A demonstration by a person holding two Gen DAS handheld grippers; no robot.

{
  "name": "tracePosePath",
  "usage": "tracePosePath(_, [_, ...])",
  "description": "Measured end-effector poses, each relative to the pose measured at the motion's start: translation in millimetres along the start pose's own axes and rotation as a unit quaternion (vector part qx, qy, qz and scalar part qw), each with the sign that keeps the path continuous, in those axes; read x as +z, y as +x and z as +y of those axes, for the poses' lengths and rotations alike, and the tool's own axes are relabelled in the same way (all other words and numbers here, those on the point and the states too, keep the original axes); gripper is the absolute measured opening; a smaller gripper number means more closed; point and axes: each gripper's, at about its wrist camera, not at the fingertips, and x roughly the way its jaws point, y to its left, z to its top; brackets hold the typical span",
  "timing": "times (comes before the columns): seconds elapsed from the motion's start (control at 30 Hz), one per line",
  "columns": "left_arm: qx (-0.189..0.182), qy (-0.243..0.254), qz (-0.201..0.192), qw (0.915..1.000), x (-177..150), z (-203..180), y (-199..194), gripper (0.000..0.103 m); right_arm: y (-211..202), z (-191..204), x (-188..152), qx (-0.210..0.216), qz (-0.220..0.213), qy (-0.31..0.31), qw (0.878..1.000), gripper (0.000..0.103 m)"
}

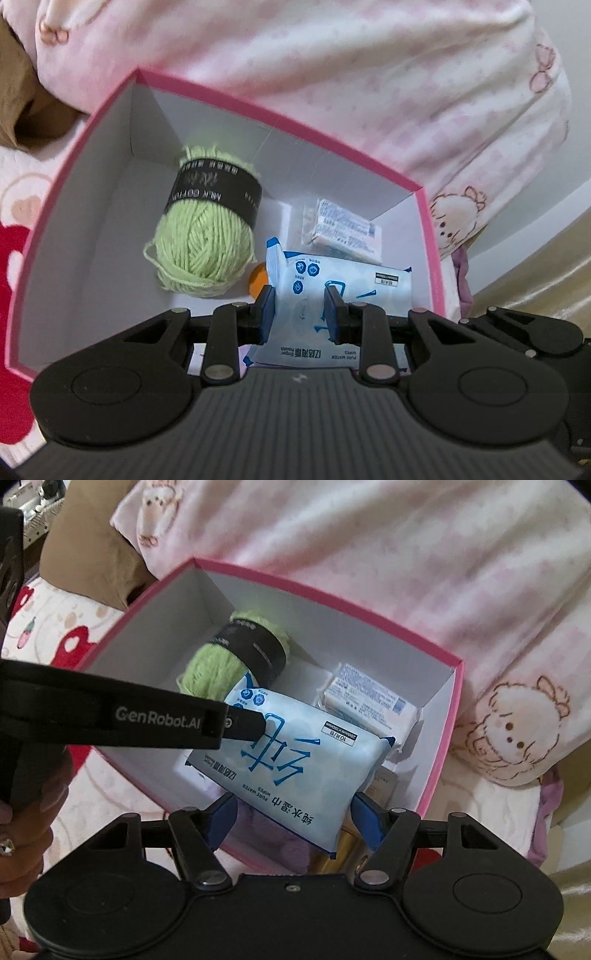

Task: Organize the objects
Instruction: 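Lift the wipes pack with the left tool and carry it over the pink box, then lower the wipes pack beside the soap bar and open the left tool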

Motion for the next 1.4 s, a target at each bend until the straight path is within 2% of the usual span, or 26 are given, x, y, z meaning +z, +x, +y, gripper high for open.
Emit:
tracePosePath(0.2, [0.014,0.005,0.009,0.9998,2,3,16,0.026,16,4,11,-0.016,0.027,-0.019,0.999,0.072])
tracePosePath(0.23, [0.001,0.023,0.028,0.9993,2,4,17,0.026,19,5,13,-0.019,0.035,-0.022,0.999,0.072])
tracePosePath(0.37, [-0.006,0.023,0.034,0.9991,3,6,21,0.026,31,7,12,-0.039,0.063,-0.016,0.997,0.069])
tracePosePath(0.47, [-0.009,0.027,0.043,0.9987,3,6,26,0.026,32,2,11,-0.053,0.064,0.0,0.997,0.069])
tracePosePath(0.63, [-0.02,0.023,0.044,0.9986,2,3,33,0.026,21,7,8,-0.091,0.041,-0.032,0.994,0.069])
tracePosePath(0.87, [-0.019,0.028,0.049,0.9982,-1,-3,36,0.026,0,5,1,-0.06,-0.021,-0.023,0.998,0.069])
tracePosePath(0.97, [-0.002,0.041,0.05,0.9979,-3,-6,34,0.026,-5,1,-3,-0.041,-0.048,-0.002,0.998,0.069])
tracePosePath(1.07, [0.024,0.052,0.061,0.9965,-3,-9,27,0.036,-11,-7,-15,-0.018,-0.073,0.057,0.996,0.069])
tracePosePath(1.17, [0.049,0.075,0.057,0.9944,-1,-15,12,0.041,-20,-14,-27,0.0,-0.101,0.102,0.99,0.069])
tracePosePath(1.27, [0.069,0.106,0.042,0.9911,0,-22,-10,0.046,-32,-17,-36,0.009,-0.115,0.125,0.986,0.069])
tracePosePath(1.4, [0.078,0.133,0.04,0.9872,1,-28,-38,0.049,-53,-19,-43,0.011,-0.135,0.139,0.981,0.07])
